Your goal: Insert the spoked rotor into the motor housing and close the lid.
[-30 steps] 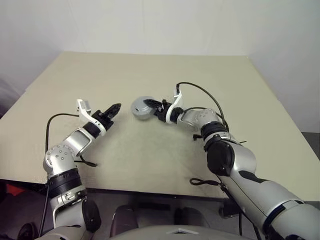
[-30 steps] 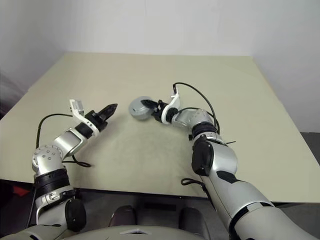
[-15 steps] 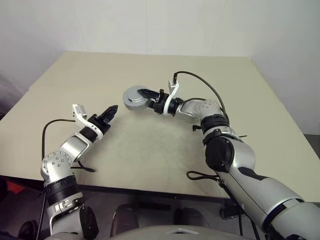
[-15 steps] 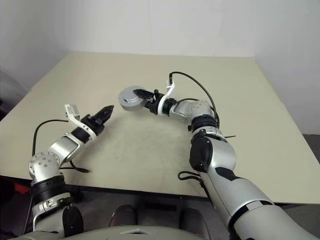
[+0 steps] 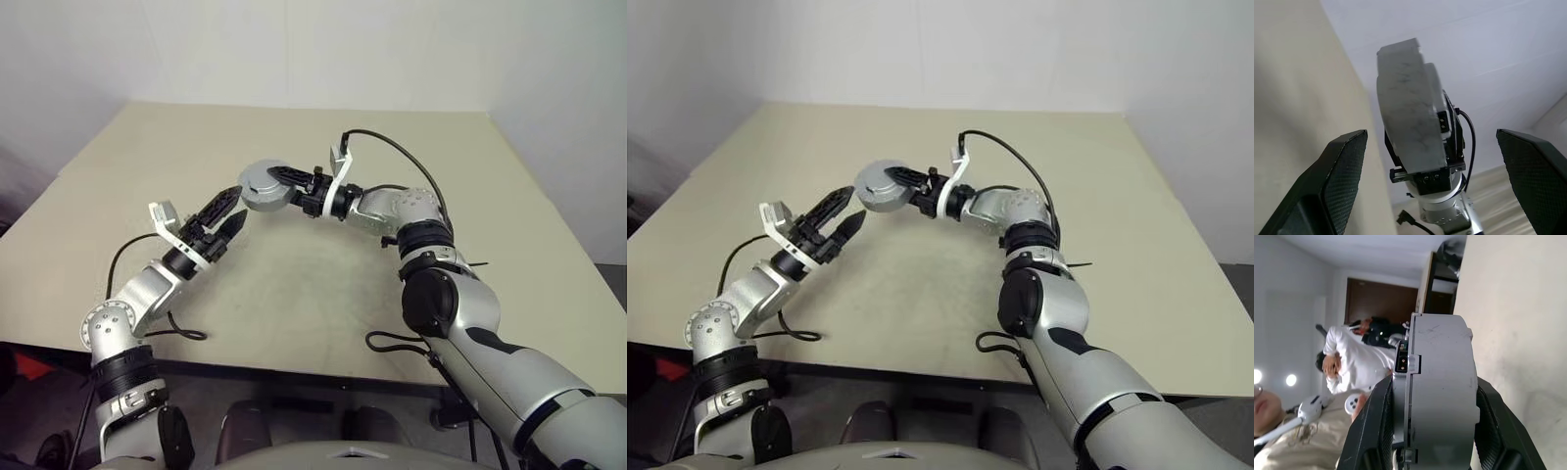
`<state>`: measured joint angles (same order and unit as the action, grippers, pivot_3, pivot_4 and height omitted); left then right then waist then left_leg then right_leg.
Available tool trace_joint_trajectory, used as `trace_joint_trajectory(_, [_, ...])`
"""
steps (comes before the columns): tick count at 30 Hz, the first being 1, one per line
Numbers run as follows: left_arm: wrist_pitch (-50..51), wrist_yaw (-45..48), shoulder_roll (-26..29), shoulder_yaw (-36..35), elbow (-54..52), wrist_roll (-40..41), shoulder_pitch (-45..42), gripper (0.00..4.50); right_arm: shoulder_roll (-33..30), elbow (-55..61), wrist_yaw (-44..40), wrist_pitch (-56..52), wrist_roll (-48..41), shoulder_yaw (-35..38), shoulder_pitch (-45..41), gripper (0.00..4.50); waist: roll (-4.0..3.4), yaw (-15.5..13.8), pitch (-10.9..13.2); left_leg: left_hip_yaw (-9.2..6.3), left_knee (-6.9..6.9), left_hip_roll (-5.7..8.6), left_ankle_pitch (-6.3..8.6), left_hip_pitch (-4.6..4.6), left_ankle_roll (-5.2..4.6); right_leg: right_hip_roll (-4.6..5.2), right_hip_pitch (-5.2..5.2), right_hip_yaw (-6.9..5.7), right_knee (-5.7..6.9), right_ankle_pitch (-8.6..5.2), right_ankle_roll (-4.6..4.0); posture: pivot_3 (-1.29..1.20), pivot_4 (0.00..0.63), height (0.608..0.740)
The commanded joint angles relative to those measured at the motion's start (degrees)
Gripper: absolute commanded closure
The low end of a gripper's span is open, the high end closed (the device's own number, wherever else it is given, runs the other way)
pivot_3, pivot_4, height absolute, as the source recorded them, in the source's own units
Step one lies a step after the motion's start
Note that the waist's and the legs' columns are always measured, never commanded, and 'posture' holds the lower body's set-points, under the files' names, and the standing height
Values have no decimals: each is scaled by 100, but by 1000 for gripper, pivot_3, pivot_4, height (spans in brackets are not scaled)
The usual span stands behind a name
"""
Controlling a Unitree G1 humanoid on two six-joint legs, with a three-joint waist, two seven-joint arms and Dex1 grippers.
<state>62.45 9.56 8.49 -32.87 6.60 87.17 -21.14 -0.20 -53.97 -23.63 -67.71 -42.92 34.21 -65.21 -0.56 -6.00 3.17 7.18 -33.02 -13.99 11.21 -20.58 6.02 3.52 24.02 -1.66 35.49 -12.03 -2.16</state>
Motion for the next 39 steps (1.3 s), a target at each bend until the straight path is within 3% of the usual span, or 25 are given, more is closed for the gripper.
trace_joint_trajectory(1, [-234,96,-4,69,175,277,-394,27,43,410,-211,-92,-317,-18,-127,2315,2,-5,0,0,0,0,-2,0,3,0,0,0,2,1,1,0,0,740])
trace_joint_trajectory(6, [-401,279,45,223,706,20,-731,27,86,613,-217,-116,-330,-81,-38,2315,2,-14,0,-1,-1,1,-4,0,7,0,0,1,4,7,11,0,0,740])
trace_joint_trajectory(15, [-466,435,136,357,754,-124,-781,27,111,739,-171,-22,-291,-122,28,2315,3,-17,0,-1,-1,0,-4,-6,7,0,3,1,4,14,23,0,0,740])
trace_joint_trajectory(18, [-479,428,137,361,744,-143,-770,612,123,744,-170,36,-252,-159,46,2315,3,-20,0,-1,-3,0,-5,-6,8,0,3,1,7,15,24,0,0,740])
trace_joint_trajectory(24, [-532,385,129,353,716,-190,-737,2378,119,719,-193,96,-226,-192,39,2315,3,-24,0,-2,-5,0,-5,-7,9,0,3,1,8,15,24,0,0,740])
trace_joint_trajectory(39, [-672,258,113,380,793,-283,-763,2378,113,737,-256,315,-156,-355,74,2315,3,-25,0,-3,-8,0,-6,-7,10,1,3,1,16,15,24,0,0,740])
